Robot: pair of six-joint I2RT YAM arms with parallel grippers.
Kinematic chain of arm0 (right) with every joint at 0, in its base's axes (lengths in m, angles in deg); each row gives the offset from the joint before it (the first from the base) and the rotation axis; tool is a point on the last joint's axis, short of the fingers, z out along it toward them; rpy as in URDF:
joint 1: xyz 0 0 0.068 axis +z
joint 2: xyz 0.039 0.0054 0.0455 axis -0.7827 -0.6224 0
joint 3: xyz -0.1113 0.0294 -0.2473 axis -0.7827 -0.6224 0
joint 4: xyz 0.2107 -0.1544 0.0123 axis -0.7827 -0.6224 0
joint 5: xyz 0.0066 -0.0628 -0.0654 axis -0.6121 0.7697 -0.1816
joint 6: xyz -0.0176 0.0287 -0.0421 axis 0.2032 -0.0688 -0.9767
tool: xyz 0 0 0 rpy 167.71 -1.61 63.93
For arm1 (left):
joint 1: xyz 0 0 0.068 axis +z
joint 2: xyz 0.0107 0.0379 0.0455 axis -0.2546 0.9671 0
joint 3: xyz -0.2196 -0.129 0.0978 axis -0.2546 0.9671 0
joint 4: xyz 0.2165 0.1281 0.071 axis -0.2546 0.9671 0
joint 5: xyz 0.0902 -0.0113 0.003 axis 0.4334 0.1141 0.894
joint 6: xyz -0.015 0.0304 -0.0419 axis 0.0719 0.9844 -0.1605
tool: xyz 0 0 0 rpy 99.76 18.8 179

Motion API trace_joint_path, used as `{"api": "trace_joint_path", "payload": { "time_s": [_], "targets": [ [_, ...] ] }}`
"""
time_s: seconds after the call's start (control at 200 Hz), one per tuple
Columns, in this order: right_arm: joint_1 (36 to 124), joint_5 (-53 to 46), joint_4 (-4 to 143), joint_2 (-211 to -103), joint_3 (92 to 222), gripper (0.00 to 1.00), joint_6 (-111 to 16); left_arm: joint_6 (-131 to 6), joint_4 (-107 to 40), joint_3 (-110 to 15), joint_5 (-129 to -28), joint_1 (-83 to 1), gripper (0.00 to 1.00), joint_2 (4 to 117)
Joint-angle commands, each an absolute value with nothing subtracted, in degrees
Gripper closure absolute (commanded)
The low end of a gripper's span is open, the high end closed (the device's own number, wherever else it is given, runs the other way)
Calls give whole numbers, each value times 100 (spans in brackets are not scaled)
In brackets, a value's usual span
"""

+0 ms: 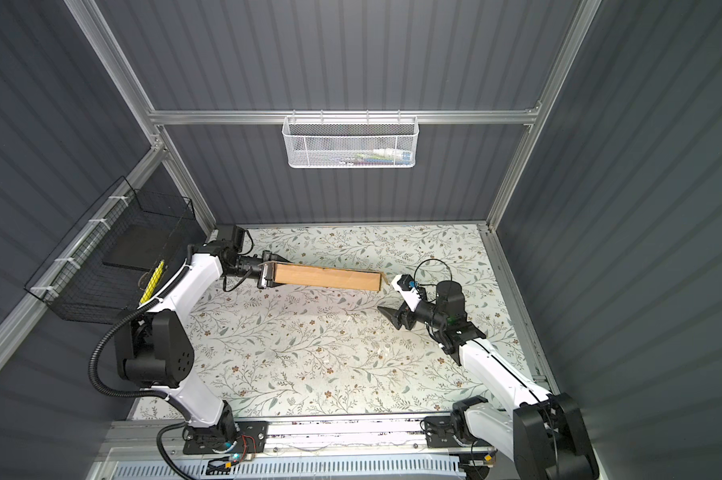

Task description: Fold the paper box

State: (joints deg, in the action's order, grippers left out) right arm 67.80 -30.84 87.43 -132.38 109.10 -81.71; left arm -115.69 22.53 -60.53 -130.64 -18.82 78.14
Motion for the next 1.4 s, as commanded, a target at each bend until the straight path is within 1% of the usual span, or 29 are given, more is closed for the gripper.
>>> {"api": "trace_joint_path", "payload": {
  "time_s": [0.0, 0.125, 0.16, 0.29, 0.405, 0.86, 1.081, 1.266, 1.291, 1.396],
  "targets": [
    [6961, -2907, 8897, -13287, 10870, 18, -8284, -10165, 4300, -6561, -13381, -1809, 68, 8157],
    [7107, -2716, 9104, -13325, 10871, 17, -8293, -9418, 5184, -6818, -13438, -1800, 68, 8482],
    [7133, -2661, 9178, -13503, 10863, 17, -8285, -9295, 5318, -6846, -13456, -1800, 68, 8528],
    [7235, -2641, 9391, -13591, 10890, 17, -8240, -8988, 5652, -6959, -13536, -1800, 74, 8682],
    [7358, -2656, 9331, -13601, 10965, 17, -8308, -8705, 5999, -7225, -13490, -1792, 75, 8858],
    [7601, -2560, 9354, -13484, 11095, 16, -8346, -8366, 6320, -7449, -13454, -1774, 76, 9092],
    [7664, -2567, 9362, -13416, 11169, 14, -8381, -8288, 6334, -7484, -13403, -1752, 77, 9169],
    [7674, -2502, 9432, -13396, 11123, 14, -8372, -8226, 6364, -7506, -13353, -1747, 77, 9226],
    [7674, -2490, 9440, -13222, 11115, 14, -8372, -8230, 6368, -7512, -13344, -1747, 77, 9241],
    [7687, -2444, 9459, -13134, 11099, 14, -8413, -8190, 6395, -7513, -13322, -1747, 77, 9253]
  ]
}}
